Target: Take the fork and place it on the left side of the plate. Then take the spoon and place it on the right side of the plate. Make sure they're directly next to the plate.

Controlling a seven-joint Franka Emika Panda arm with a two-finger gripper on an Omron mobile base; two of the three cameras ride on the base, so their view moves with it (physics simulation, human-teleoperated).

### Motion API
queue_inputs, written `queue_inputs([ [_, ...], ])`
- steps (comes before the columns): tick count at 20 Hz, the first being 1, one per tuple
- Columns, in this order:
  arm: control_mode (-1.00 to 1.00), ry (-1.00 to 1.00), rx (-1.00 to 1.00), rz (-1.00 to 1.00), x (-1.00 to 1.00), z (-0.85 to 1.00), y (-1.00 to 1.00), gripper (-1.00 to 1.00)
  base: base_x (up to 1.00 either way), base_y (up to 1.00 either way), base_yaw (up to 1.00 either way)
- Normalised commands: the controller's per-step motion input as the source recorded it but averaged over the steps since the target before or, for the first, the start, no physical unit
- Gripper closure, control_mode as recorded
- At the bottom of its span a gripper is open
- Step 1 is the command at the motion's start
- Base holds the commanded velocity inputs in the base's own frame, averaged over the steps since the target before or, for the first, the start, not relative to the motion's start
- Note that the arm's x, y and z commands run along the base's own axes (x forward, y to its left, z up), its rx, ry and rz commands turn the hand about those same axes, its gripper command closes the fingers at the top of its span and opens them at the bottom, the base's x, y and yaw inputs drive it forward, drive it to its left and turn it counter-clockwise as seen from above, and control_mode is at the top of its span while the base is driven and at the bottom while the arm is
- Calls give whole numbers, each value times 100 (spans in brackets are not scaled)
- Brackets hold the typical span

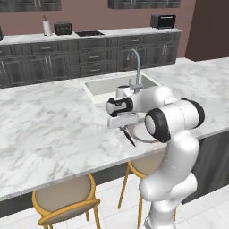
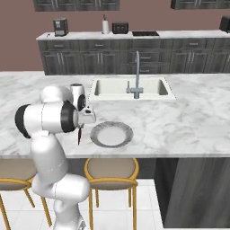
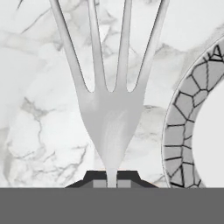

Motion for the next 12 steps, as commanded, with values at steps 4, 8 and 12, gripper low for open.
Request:
queue_inputs([
  [4, -100, 11, 1, 0, 52, -30, 1, 100, 0, 0, 0],
  [8, -100, 9, 0, 0, 29, -30, 0, 100, 0, 0, 0],
  [12, -100, 5, 0, 0, 23, -29, 1, 100, 0, 0, 0],
])
